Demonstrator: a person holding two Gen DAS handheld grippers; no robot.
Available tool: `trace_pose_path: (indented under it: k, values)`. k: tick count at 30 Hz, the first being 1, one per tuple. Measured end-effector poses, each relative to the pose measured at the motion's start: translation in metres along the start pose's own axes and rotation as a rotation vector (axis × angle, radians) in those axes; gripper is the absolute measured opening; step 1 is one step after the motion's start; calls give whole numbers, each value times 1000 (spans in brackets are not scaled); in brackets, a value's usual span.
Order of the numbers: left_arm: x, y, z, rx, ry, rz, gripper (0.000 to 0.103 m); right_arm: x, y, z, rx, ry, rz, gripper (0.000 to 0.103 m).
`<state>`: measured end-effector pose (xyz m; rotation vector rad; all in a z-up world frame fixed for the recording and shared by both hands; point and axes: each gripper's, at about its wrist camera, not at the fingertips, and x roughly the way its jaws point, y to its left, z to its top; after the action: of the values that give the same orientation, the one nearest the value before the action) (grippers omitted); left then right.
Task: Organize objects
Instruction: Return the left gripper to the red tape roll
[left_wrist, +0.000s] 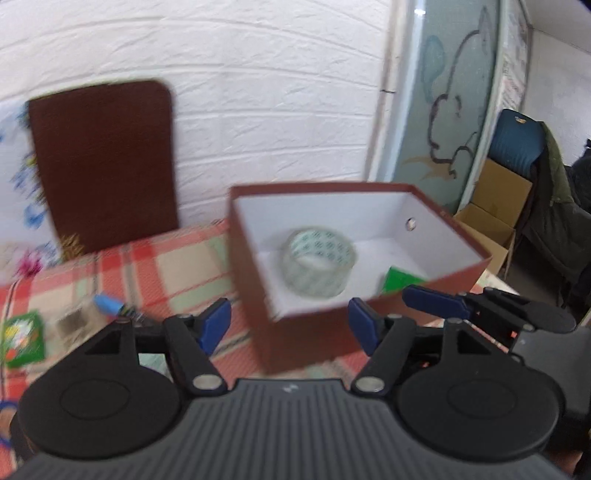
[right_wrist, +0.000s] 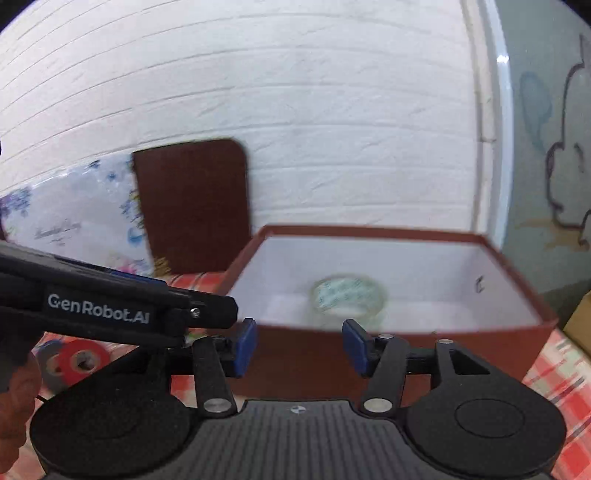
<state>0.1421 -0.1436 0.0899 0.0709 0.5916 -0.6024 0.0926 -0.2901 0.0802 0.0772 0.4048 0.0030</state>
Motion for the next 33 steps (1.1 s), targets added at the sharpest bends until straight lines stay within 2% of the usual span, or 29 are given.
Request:
trace_pose_path:
  k: [2, 7, 11, 13, 15, 17, 20, 21, 24, 27, 30, 33]
  values:
    - [-11, 21, -20, -40, 25, 38, 71, 5, 14, -11, -3, 55, 36, 53]
    - [-40, 79, -83, -141, 107, 188, 71, 23, 50, -47, -17, 194, 114, 53]
    - [-59, 135, -129, -273, 172, 317, 71, 39, 78, -52, -54, 233, 176, 53]
    - [-73, 152, -141, -292, 117, 354, 71, 44, 93, -49, -89, 232, 207, 54]
    - [-78, 165, -146, -313, 97, 400, 71, 53, 110, -45, -120, 229, 234, 54]
    - [-81, 175, -147, -347, 74, 405, 71, 61, 129, -42, -150, 232, 286, 56]
    - [-86, 184, -148, -385, 54, 387, 71, 75, 156, -39, -197, 230, 355, 68]
    - [-91, 184, -148, -391, 51, 379, 71, 80, 161, -39, -195, 225, 371, 69]
    - [-96, 186, -150, -396, 52, 377, 71, 99, 164, -36, -106, 237, 411, 74]
    - [-100, 187, -152, -408, 55, 380, 72, 117, 159, -35, 9, 283, 455, 73]
    - [-103, 183, -151, -415, 66, 384, 72, 107, 152, -33, 20, 289, 465, 73]
    - [-105, 175, -149, -423, 81, 353, 72, 79, 145, -39, -86, 274, 420, 73]
